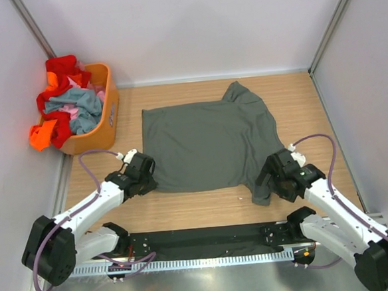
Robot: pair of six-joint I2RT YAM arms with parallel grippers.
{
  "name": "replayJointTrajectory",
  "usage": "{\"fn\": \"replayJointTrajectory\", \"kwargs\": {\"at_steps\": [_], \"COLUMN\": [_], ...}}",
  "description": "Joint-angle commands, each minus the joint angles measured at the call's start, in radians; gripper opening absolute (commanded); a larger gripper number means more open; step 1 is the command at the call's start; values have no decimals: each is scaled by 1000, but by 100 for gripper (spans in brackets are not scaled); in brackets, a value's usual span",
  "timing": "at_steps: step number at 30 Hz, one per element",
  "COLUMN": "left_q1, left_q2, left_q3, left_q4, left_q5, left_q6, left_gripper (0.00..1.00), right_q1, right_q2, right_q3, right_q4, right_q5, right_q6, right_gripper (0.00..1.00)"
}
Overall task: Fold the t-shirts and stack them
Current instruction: Fold the tshirt
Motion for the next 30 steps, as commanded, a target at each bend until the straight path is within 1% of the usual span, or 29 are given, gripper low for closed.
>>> {"fn": "replayJointTrajectory", "kwargs": {"at_steps": [1,3,5,6,9,10,11,12,14,15,16,17,19,21,22,24,30], "left_q1": [8,12,13,13,13,15,16,18,18,18,18,18,18,18,18,19,19], "left_q2": [-9,8,13,11,-2,-5,-8,-18,-27,-33,-45,-54,-99,-140,-178,-206,-248], "left_q3": [37,35,31,22,15,17,18,25,31,35,51,61,101,141,155,187,186], "left_q4": [-24,-21,-21,-20,-21,-26,-29,-32,-44,-49,-67,-84,-157,-210,-257,-312,-368], "left_q5": [-41,-34,-25,-24,-24,-25,-25,-27,-27,-25,-22,-14,-21,-33,-36,-40,2], "left_q6": [18,21,24,25,32,32,33,35,35,33,33,35,36,39,42,39,19], "left_gripper": [0,0,0,0,0,0,0,0,0,0,0,0,0,0,0,0,0], "right_q1": [108,126,136,136,136,136,137,136,137,137,137,136,137,137,136,136,136], "right_q2": [67,99,104,107,116,121,120,115,92,80,68,39,-12,-109,-138,-191,-254], "right_q3": [-59,-82,-100,-105,-109,-109,-108,-106,-100,-99,-97,-82,-54,1,18,59,69], "right_q4": [46,71,111,123,154,165,169,175,183,182,172,154,82,21,-33,-81,-164], "right_q5": [46,46,46,41,43,37,32,25,6,3,0,12,41,104,118,141,87], "right_q6": [99,116,119,116,102,101,96,85,78,74,74,79,93,128,140,171,220], "right_gripper": [100,98,91,85,75,65,58,44,28,13,5,2,1,1,1,1,1]}}
